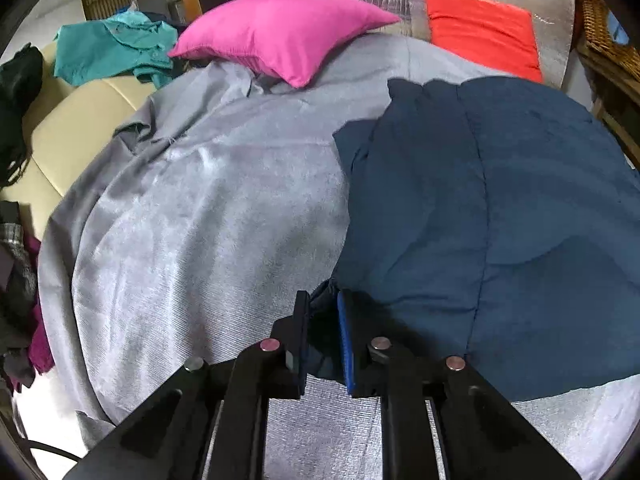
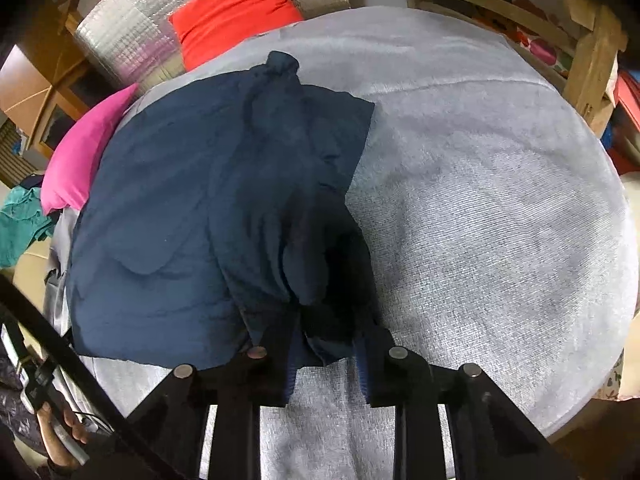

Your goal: Fold large clothes

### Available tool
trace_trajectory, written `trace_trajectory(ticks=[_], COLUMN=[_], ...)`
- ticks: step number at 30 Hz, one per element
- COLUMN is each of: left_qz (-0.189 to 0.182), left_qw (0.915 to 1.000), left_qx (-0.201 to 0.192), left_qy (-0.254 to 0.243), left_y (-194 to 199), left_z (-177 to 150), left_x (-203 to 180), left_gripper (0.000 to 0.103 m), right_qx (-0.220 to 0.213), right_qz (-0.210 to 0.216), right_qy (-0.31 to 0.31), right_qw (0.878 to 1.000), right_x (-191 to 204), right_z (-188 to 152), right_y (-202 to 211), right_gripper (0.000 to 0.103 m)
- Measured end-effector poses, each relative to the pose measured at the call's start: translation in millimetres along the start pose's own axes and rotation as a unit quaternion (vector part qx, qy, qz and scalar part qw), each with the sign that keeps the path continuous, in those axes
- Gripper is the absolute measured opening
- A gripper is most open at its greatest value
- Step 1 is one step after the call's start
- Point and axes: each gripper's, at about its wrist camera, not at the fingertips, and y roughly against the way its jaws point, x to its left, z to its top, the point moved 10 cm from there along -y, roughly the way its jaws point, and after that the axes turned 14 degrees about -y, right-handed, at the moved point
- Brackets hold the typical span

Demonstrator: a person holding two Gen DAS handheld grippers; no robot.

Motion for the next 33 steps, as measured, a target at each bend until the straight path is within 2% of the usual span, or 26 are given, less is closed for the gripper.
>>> trace_trajectory(ticks=[4,9,10,12,13,14,15,18,22,29,33], left_qz=[0.002,-0.021,-0.025,-0.022,-0.022,-0.026,-0.035,-0.041,-0.023,-0.039,-0.042], left_qw=[1.0,0.9996,0.9995,0.9995,0.9994,0.9991,0.9984,0.9974,0.9971,0.9953,0.9934], left_qx=[0.001,0.002,0.003,0.001,-0.004,-0.012,-0.026,-0.051,-0.071,-0.078,-0.094], left_qy=[-0.002,0.016,0.017,0.022,0.025,0.03,0.037,0.03,-0.01,-0.04,-0.051], left_y=[3.1,10.6,11.7,15.5,18.7,21.9,28.1,42.3,61.0,95.8,124.6], left_z=[-3.0,-12.0,-14.1,-17.1,-16.7,-15.0,-12.2,-8.7,-6.1,-21.8,-28.8], left_x=[-0.4,3.1,3.0,5.4,7.2,8.1,8.0,1.3,-14.3,-42.4,-54.2], left_gripper=[0.014,0.017,0.021,0.038,0.051,0.058,0.061,0.073,0.074,0.076,0.076], right_qx=[-0.002,-0.017,-0.021,-0.029,-0.036,-0.051,-0.061,-0.082,-0.096,-0.073,-0.081], right_qz=[-0.006,0.017,0.018,0.029,0.035,0.038,0.04,0.053,0.054,0.094,0.08], right_qy=[0.008,-0.006,-0.008,-0.012,-0.01,-0.003,0.003,0.025,0.053,0.022,0.021], right_qw=[1.0,1.0,1.0,0.999,0.999,0.998,0.997,0.995,0.993,0.993,0.993], right_x=[1.0,-0.5,-0.8,0.6,3.0,6.7,9.9,23.9,39.6,41.1,44.8], right_z=[-1.2,-6.0,-6.5,-7.1,-6.6,-6.6,-7.1,-13.6,-28.2,-48.2,-64.7], right_y=[-1.2,15.8,19.0,25.8,30.3,37.0,41.6,53.4,60.8,67.7,84.5], right_gripper=[0.025,0.031,0.034,0.057,0.06,0.065,0.07,0.072,0.072,0.074,0.074])
